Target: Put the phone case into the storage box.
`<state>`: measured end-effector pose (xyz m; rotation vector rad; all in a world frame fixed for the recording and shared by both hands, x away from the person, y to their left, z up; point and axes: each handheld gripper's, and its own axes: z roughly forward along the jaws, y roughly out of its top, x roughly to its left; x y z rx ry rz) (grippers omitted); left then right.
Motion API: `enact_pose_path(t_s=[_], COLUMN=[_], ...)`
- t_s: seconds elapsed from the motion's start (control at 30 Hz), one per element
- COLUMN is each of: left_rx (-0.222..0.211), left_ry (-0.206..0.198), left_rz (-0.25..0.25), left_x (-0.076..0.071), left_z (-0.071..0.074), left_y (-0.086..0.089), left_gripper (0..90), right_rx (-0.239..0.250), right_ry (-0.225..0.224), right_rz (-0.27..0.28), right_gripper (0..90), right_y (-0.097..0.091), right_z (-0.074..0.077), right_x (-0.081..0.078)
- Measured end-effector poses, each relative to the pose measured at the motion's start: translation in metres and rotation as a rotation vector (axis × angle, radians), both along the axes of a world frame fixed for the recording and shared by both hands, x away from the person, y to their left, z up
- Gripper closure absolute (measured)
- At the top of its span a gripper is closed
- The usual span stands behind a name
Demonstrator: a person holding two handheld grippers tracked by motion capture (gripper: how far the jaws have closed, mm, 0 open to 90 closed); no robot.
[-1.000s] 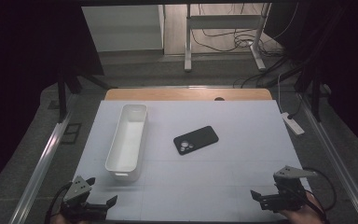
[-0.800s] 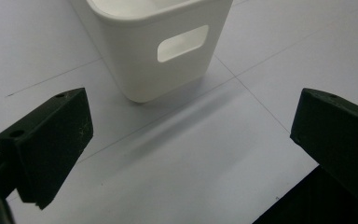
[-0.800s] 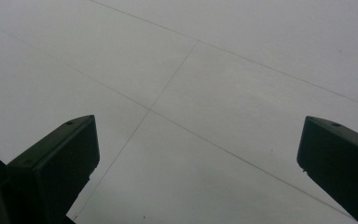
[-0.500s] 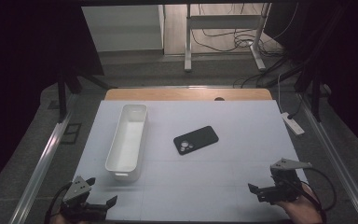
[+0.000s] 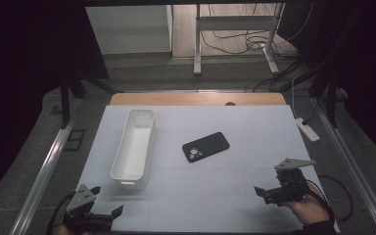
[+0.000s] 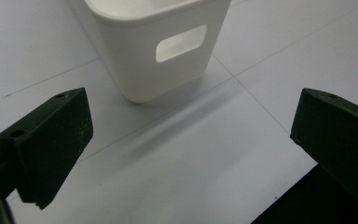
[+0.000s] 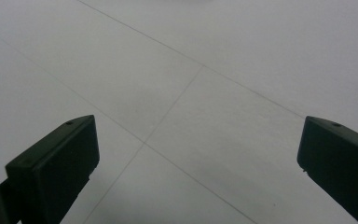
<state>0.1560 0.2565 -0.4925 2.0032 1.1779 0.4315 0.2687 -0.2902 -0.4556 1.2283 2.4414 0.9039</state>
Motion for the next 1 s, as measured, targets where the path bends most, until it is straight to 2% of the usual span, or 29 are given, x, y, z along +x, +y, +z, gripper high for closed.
enact_pose_path(t_s=[0.6,1.0], left_rx=[-0.019,-0.022], left_ry=[0.004,0.004], left_rz=[0.002,0.002], left_x=[0.0,0.0], left_z=[0.0,0.0], left_y=[0.001,0.002], left_gripper=[0.0,0.0], right_rx=[0.03,0.014], right_ry=[0.028,0.033], right_rz=[0.045,0.087], right_gripper=[0.0,0.0], right_y=[0.023,0.04], right_z=[0.0,-0.004], right_x=[0.03,0.047])
